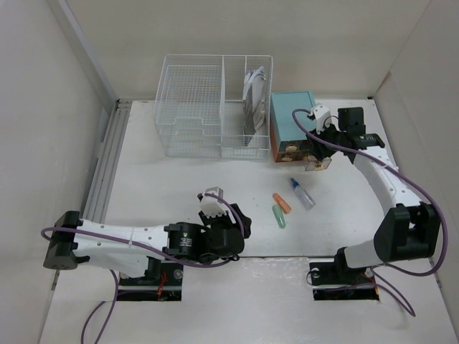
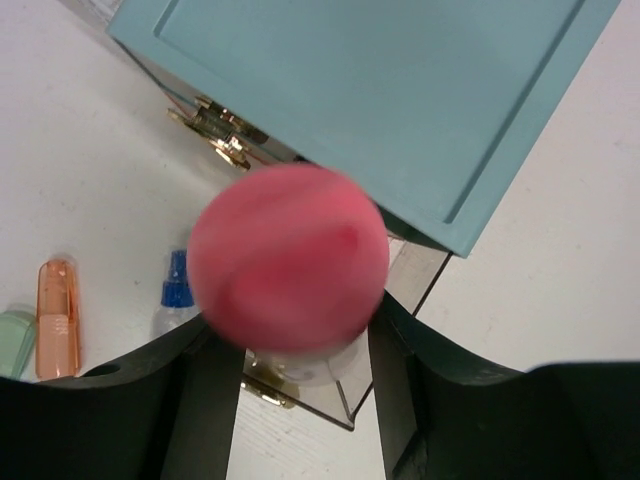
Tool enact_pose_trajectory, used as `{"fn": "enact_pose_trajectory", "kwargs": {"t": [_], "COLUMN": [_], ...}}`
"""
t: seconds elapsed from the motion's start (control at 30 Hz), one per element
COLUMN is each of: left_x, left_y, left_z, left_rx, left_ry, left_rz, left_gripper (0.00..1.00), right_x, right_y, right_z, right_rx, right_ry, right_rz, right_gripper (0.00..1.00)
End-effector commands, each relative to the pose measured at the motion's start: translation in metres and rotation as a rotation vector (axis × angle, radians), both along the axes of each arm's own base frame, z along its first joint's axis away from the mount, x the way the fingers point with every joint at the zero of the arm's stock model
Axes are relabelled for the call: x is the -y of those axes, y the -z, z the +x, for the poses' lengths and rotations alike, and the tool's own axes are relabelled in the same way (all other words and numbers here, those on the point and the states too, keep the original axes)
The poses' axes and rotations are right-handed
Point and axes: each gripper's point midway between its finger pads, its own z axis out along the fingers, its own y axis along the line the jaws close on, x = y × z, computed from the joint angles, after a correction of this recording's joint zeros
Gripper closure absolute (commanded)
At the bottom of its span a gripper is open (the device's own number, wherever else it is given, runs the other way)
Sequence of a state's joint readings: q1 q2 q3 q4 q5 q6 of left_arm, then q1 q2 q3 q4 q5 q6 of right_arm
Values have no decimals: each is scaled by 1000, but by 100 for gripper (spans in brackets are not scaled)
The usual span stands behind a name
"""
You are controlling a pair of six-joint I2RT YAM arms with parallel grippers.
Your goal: Organize the desk
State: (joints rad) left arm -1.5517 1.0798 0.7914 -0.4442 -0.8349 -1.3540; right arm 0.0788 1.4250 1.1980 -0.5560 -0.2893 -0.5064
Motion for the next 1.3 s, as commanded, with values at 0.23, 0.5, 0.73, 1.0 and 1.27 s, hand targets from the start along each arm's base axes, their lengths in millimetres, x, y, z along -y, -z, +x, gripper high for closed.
{"fn": "enact_pose_trajectory", "kwargs": {"t": [0.23, 0.5, 0.73, 1.0, 1.27], "left_x": [-1, -4, -5, -6, -7], "left_y": [-4, -7, -6, -7, -2], "left_z": [1, 1, 1, 2, 1], "left_rx": [22, 22, 19, 26, 19], "left_ry": [4, 4, -1, -7, -1], "left_rz": [0, -9, -7, -7, 4], "left_gripper": [37, 37, 37, 37, 37], "right_x": [-3, -3, -4, 7, 28], "right_y": [12, 16, -19, -57, -43], "right_z": [-31, -17, -12, -19, -50], "right_rx": [-165, -169, -69, 21, 20], "right_ry": [-52, -58, -53, -33, -297], "right_rz": [1, -5, 6, 6, -159], "right_gripper": [95, 67, 36, 29, 41]}}
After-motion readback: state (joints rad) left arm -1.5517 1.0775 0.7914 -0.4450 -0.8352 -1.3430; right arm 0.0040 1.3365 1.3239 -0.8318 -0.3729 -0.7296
